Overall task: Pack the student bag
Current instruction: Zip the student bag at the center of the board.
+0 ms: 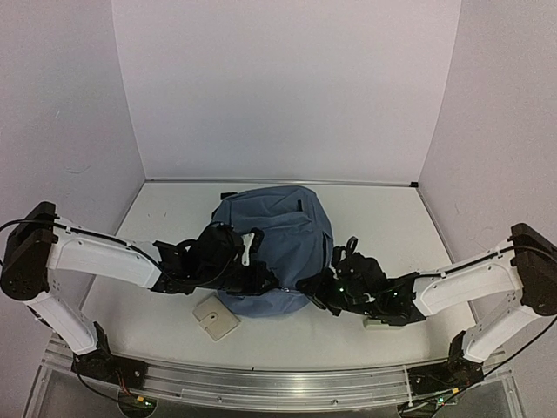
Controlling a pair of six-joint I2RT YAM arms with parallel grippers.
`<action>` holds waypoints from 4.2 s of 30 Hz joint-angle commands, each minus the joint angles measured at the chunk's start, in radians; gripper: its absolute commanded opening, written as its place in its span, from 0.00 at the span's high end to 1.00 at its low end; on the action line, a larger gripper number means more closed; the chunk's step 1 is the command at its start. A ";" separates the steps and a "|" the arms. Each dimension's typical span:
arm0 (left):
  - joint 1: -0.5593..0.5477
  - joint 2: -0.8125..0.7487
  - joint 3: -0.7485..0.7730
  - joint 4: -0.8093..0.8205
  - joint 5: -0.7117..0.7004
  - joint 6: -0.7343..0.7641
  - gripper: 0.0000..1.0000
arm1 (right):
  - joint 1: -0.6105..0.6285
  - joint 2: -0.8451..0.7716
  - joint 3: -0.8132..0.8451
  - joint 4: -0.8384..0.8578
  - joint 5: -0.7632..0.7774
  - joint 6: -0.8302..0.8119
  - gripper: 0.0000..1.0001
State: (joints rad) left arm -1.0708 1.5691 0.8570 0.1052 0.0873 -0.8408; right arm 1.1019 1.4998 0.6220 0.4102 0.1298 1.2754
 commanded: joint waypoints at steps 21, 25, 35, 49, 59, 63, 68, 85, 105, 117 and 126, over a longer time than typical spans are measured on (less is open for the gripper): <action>0.089 -0.156 -0.113 -0.298 -0.393 -0.126 1.00 | -0.010 -0.075 -0.104 -0.137 0.208 0.069 1.00; 0.120 -0.171 -0.129 -0.303 -0.386 -0.124 1.00 | -0.010 -0.076 -0.107 -0.142 0.213 0.072 1.00; 0.176 -0.233 -0.183 -0.295 -0.353 -0.108 1.00 | -0.010 -0.078 -0.109 -0.151 0.225 0.076 1.00; 0.301 -0.327 -0.223 -0.336 -0.325 -0.024 1.00 | -0.010 -0.091 -0.123 -0.163 0.245 0.077 1.00; 0.302 -0.344 -0.220 -0.134 -0.024 0.153 1.00 | -0.011 -0.131 0.030 -0.264 0.194 -0.311 0.64; 0.302 -0.349 -0.200 -0.141 0.056 0.174 1.00 | -0.008 -0.220 0.096 -0.354 0.167 -0.520 0.37; 0.303 -0.322 -0.170 -0.147 0.109 0.161 1.00 | 0.003 -0.227 0.240 -0.407 0.063 -0.804 0.26; 0.303 -0.303 -0.123 -0.171 0.114 0.132 1.00 | 0.059 0.338 0.634 -0.349 -0.101 -1.143 0.35; 0.306 -0.331 -0.131 -0.251 -0.033 0.104 1.00 | 0.073 0.438 0.726 -0.341 -0.182 -1.154 1.00; 0.428 -0.339 -0.150 -0.256 -0.073 0.066 1.00 | 0.152 0.274 0.549 -0.330 -0.131 -1.050 1.00; 0.503 -0.320 -0.138 -0.258 -0.036 0.108 1.00 | 0.200 0.177 0.466 -0.334 -0.054 -0.984 1.00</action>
State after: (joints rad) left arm -0.7013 1.2365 0.6897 -0.1046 0.3520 -0.7791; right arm 1.2336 1.8109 1.1436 0.1913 0.0806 0.2406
